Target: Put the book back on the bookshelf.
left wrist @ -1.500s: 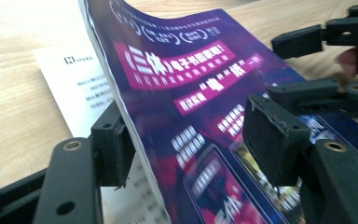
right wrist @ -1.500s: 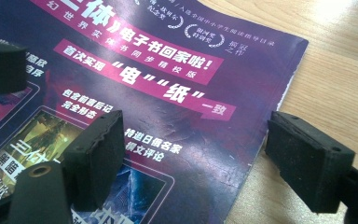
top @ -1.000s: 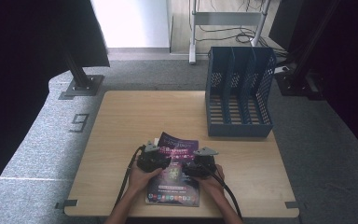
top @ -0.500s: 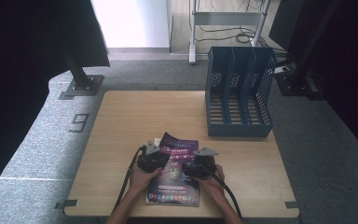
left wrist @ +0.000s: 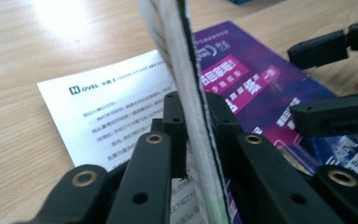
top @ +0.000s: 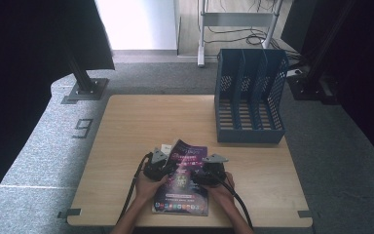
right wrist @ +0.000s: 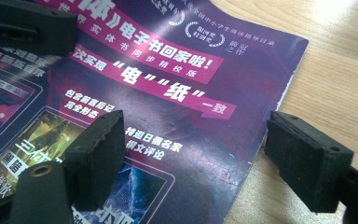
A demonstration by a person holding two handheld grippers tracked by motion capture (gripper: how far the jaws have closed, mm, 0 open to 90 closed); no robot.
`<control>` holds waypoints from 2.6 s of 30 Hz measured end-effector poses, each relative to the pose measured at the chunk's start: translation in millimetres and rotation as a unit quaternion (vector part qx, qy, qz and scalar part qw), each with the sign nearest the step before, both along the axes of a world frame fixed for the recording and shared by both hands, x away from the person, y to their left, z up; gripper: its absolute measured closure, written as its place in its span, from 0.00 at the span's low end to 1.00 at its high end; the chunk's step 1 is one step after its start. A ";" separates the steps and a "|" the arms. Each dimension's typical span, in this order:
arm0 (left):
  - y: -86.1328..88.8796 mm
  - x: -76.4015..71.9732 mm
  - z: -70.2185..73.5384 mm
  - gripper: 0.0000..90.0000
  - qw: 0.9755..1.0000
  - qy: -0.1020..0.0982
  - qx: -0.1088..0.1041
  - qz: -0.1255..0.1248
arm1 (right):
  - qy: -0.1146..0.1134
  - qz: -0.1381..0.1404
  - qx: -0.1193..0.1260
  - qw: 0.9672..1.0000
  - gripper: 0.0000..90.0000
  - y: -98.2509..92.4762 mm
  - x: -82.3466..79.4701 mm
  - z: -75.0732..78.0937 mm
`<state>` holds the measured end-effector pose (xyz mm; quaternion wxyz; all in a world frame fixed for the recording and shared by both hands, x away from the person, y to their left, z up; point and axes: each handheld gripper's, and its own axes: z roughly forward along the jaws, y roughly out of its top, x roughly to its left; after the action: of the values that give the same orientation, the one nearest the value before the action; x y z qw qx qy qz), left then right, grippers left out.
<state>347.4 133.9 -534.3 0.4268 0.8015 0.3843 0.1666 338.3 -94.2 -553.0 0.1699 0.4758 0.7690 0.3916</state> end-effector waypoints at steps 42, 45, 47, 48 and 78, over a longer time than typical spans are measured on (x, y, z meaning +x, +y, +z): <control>0.5 -24.9 33.7 0.98 0.994 -0.079 -0.062 -0.047 | 0.002 0.007 0.073 0.997 0.23 -23.1 4.8 12.4; 1.1 -26.3 36.1 0.98 0.993 -0.081 -0.067 -0.051 | 0.001 0.009 0.080 0.997 0.23 -25.1 5.2 13.8; 1.4 -27.6 37.8 0.98 0.993 -0.083 -0.070 -0.053 | 0.002 0.009 0.090 0.996 0.23 -26.6 5.2 14.9; 1.4 -28.3 38.9 0.98 0.993 -0.084 -0.070 -0.054 | 0.001 0.009 0.092 0.996 0.22 -27.1 5.1 15.6; 4.6 -33.1 46.2 0.98 0.989 -0.080 -0.100 -0.069 | 0.016 0.036 0.151 0.988 0.19 -28.1 7.6 22.3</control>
<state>314.3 138.5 -488.1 0.5445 0.7634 0.3080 0.1609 345.9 -122.2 -530.7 0.0695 0.4742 0.7205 0.5013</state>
